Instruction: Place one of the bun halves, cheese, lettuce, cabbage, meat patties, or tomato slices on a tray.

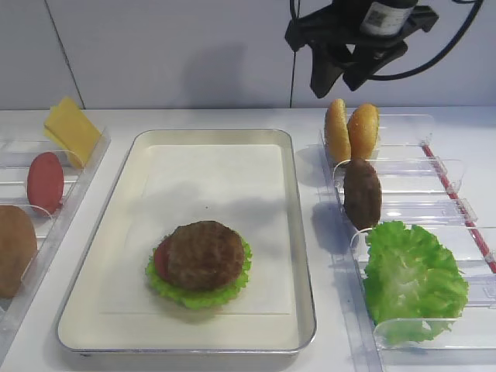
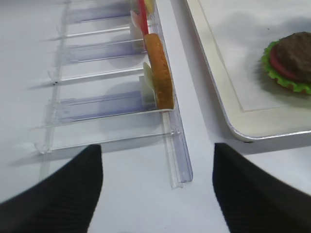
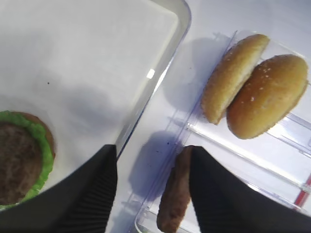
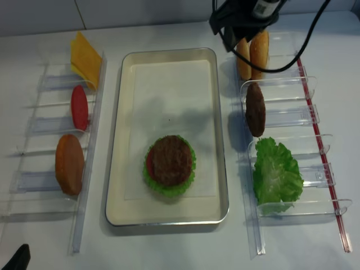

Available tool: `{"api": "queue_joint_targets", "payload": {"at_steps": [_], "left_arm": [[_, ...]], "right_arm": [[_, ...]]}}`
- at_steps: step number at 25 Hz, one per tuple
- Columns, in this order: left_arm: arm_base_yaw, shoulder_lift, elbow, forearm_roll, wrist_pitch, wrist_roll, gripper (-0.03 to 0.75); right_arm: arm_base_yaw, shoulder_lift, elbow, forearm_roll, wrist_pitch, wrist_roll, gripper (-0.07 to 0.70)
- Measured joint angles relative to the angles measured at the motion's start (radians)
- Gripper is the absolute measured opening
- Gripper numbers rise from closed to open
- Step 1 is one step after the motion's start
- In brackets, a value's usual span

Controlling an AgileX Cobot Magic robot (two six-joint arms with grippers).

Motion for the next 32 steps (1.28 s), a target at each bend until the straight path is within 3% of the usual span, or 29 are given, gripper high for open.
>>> {"api": "queue_joint_targets", "payload": {"at_steps": [13, 28, 32], "left_arm": [[0.0, 0.0, 0.0, 0.0, 0.0, 0.0, 0.44], [0.0, 0.0, 0.0, 0.0, 0.0, 0.0, 0.44], [0.0, 0.0, 0.0, 0.0, 0.0, 0.0, 0.44]], "right_arm": [[0.0, -0.238, 0.145, -0.112, 0.008, 0.02, 0.374], [0.0, -0.688, 0.609, -0.158, -0.002, 0.0, 0.377], [0.0, -0.807, 0.703, -0.161, -0.009, 0.023, 0.438]]}}
